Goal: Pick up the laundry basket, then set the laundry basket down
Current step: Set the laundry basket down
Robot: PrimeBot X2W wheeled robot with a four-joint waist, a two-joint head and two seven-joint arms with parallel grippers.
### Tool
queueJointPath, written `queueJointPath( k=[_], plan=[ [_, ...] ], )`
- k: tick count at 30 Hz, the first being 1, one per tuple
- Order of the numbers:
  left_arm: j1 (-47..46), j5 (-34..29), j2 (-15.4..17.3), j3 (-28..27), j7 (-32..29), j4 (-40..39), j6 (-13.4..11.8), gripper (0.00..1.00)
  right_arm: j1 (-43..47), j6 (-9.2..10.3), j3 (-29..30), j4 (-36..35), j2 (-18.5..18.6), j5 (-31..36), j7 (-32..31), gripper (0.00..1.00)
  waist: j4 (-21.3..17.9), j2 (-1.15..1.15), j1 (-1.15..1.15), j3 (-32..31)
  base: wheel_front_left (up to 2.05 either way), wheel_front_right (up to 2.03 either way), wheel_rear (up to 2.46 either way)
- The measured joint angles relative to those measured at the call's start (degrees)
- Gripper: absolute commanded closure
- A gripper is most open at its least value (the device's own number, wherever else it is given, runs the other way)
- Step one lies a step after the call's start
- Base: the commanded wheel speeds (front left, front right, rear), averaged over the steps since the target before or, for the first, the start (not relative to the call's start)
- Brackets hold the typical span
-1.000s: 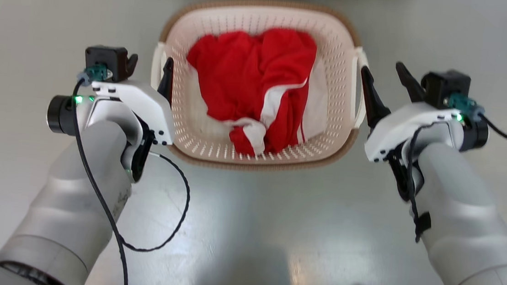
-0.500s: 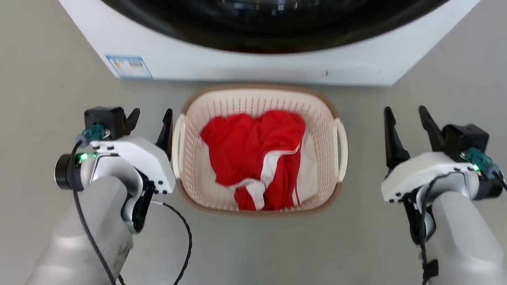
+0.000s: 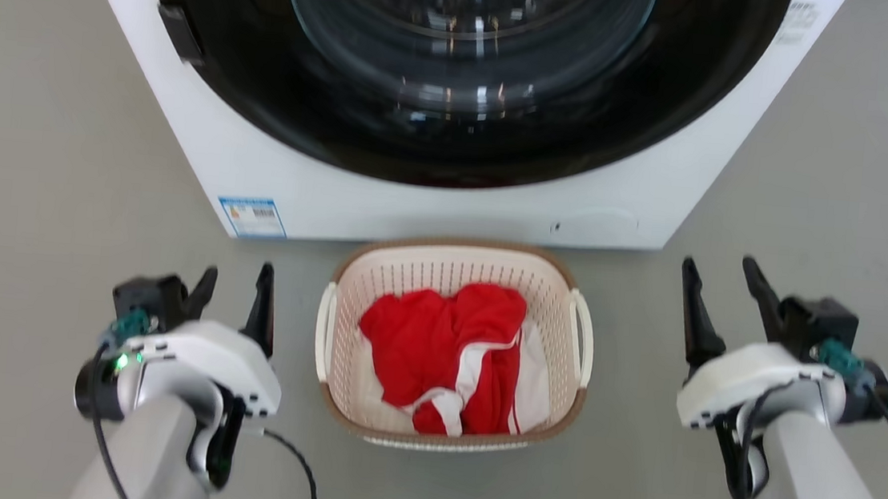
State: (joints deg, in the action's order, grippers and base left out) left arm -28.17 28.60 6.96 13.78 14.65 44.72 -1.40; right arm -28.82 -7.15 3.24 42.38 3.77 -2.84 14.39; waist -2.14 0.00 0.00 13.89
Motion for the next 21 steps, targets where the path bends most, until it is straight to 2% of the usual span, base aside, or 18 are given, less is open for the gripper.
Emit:
queueJointPath(
  k=[7,21],
  plan=[
    [7.09,-1.76,-1.45,-2.92,0.00,-2.72,1.46,0.00,6.20,0.00,0.19,-2.07,0.08,0.05,-0.01,0.00,0.27,0.00,0.00,-5.51,0.00,0.00,0.00],
    [17.47,-5.41,-2.86,-8.31,0.00,-10.15,1.48,0.00,15.57,0.00,0.04,-9.37,0.19,-0.02,-0.01,0.00,-0.15,0.00,-0.01,-12.05,0.00,0.00,0.00]
  ],
)
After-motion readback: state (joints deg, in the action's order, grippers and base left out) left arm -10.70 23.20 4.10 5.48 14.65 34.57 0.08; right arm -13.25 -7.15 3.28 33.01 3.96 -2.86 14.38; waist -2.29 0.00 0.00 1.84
